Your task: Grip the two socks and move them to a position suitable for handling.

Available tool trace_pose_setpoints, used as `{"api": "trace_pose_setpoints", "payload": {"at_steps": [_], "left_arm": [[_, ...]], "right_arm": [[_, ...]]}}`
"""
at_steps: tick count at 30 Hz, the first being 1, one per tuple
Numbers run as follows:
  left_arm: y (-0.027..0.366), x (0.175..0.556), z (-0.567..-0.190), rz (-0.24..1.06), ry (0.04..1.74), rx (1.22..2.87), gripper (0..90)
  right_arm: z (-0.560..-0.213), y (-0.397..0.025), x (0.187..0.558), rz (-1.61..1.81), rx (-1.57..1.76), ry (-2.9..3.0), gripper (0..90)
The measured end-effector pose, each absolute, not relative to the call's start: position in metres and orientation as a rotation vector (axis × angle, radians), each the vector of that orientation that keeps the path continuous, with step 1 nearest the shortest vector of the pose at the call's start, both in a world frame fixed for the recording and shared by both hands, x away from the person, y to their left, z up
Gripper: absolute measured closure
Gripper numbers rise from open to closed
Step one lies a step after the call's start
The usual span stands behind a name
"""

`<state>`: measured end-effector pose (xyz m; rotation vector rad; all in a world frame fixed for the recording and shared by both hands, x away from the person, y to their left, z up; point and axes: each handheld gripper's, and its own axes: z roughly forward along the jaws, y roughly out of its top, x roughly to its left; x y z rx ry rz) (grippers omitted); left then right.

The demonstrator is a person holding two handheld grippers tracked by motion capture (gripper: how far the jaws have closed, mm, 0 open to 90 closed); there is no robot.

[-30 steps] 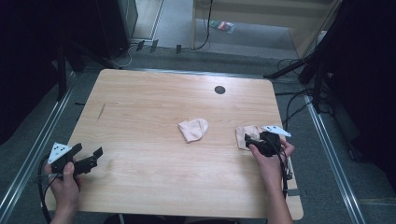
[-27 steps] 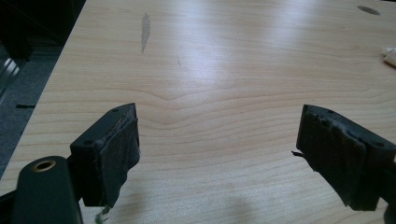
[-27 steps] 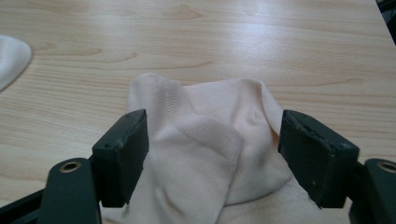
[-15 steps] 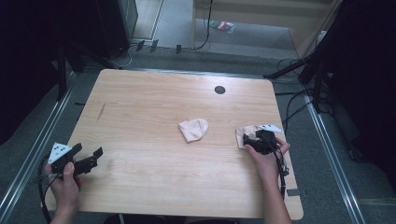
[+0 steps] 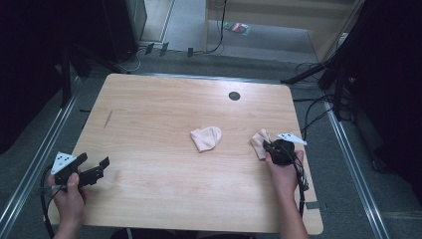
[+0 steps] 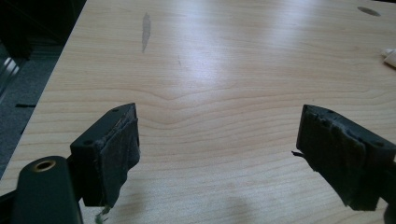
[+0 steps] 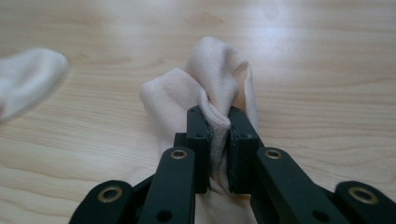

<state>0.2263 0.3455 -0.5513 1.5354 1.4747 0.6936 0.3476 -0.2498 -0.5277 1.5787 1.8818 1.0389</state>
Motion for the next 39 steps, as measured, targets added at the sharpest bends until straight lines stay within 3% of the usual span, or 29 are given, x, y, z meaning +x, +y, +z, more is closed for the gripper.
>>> {"api": "trace_pose_setpoints", "payload": {"at_steps": [6,21,39], "left_arm": [[0.345,0.226,-0.551,0.698,1.475,1.534,13.4],[0.346,0.227,-0.552,0.69,1.476,1.531,13.3],[0.345,0.227,-0.551,0.694,1.472,1.547,13.3]], "right_arm": [[-0.501,-0.235,0.327,1.156,1.542,1.867,82.5],[-0.476,-0.198,0.283,1.236,1.513,1.896,82.5],[-0.483,-0.13,0.248,1.307,1.412,2.058,82.5]]}}
